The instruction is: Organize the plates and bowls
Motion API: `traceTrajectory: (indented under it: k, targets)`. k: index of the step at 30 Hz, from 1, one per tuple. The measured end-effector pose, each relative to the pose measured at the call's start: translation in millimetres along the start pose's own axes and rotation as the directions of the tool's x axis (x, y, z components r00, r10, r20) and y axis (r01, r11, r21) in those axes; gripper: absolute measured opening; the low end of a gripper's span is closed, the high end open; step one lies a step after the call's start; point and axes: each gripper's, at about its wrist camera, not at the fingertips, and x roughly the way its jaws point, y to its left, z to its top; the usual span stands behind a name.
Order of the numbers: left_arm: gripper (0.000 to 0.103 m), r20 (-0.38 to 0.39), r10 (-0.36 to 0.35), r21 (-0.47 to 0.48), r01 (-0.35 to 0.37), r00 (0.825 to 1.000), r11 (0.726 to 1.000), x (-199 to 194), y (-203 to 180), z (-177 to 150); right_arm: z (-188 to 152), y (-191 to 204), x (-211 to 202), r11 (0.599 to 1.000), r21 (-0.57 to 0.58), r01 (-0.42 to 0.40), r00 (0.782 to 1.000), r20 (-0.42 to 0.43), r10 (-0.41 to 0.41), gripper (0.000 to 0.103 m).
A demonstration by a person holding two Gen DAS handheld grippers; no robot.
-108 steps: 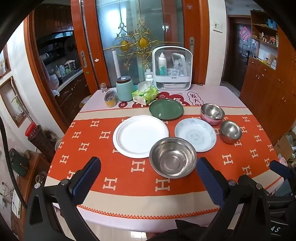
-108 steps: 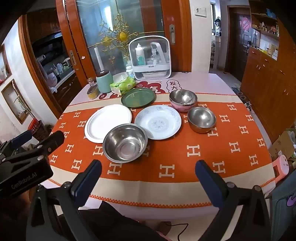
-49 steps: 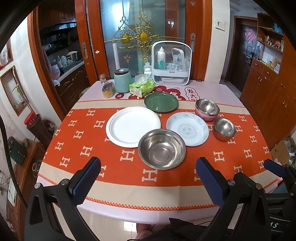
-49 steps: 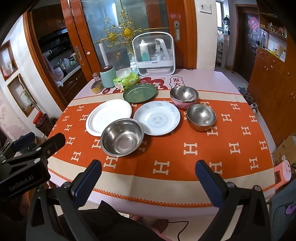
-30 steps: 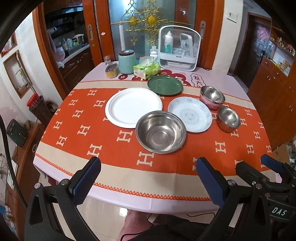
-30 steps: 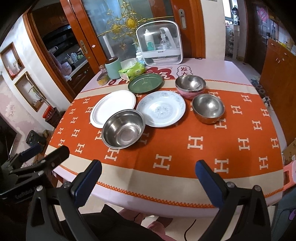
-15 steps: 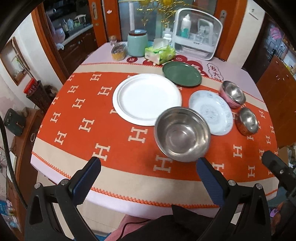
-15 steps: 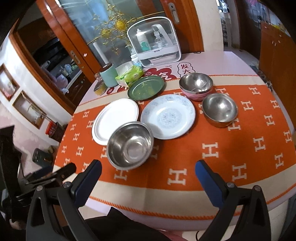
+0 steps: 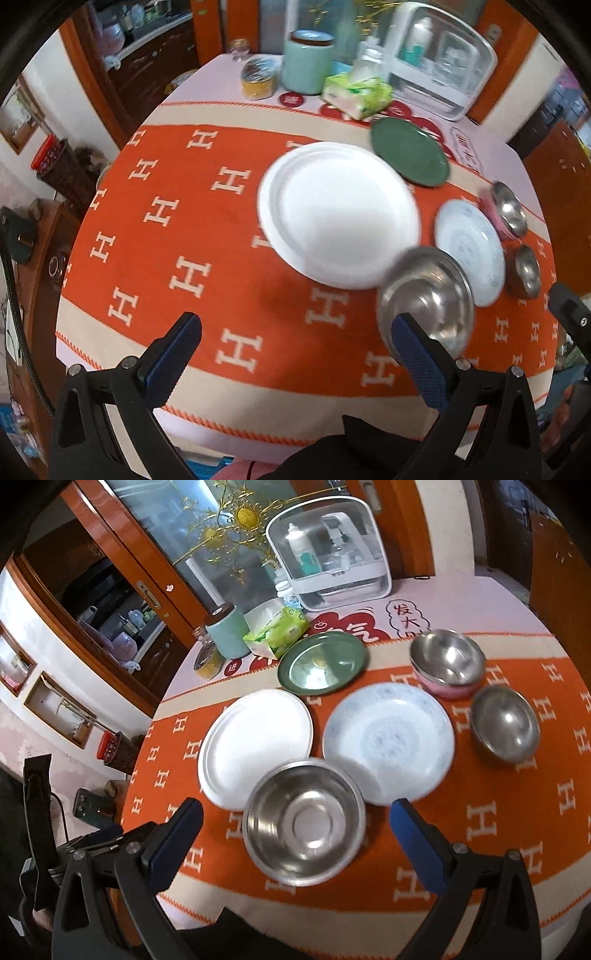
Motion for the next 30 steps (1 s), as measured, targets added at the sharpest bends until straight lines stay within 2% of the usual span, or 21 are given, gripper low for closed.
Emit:
traceTrajectory:
  k: [6,11,18,21,24,27,29,30]
  targets:
    - [0.102,-0.044,-0.020,-0.055,0.017,0.999,0.998,37.0,39.6,36.0,31.2,14.8,37.2,0.997,-0.029,0.068,0.997,0.026,-0.067,0.101]
    - [0.102,-0.069,-0.062,-0.084,0.056,0.996,0.995,64.3,56.5,57.5,47.9,21.2,68.1,0.994,-0.032,0.103,0.995,0.010,-0.103,0.101]
    - [0.098,-0.068,-0.102,-0.116,0.093,0.992,0.989,100.9,73.3,81.0,51.0,26.5,113.3,0.995,-0.016,0.100,0.991,-0.091,-0.101,0.090]
    - [0.095,-0.078,-0.124,-0.108,0.115,0.989,0.987,116.6,74.4,88.8,48.4,26.5,132.4,0.996,0.002,0.087,0.986,-0.145,-0.086,0.076]
    - [0.086,-0.109,-0.132,-0.086,0.123,0.985,0.989,133.7,70.4,94.7,45.8,21.9,148.2,0.995,0.041,0.090,0.977,-0.196,-0.080,0.063]
    - [0.072,-0.143,-0.134,-0.063,0.126,0.981,0.990,147.8,64.7,97.0,44.1,16.0,161.0,0.992,0.066,0.109,0.969,-0.231,-0.091,0.055]
    - [0.058,-0.176,-0.117,-0.046,0.111,0.977,0.993,158.6,60.9,97.7,43.1,12.7,167.4,0.990,0.083,0.111,0.964,-0.252,-0.087,0.048]
    - [0.056,-0.188,-0.114,-0.043,0.108,0.975,0.993,163.1,59.6,98.0,42.4,10.9,170.1,0.990,0.092,0.111,0.962,-0.262,-0.083,0.045]
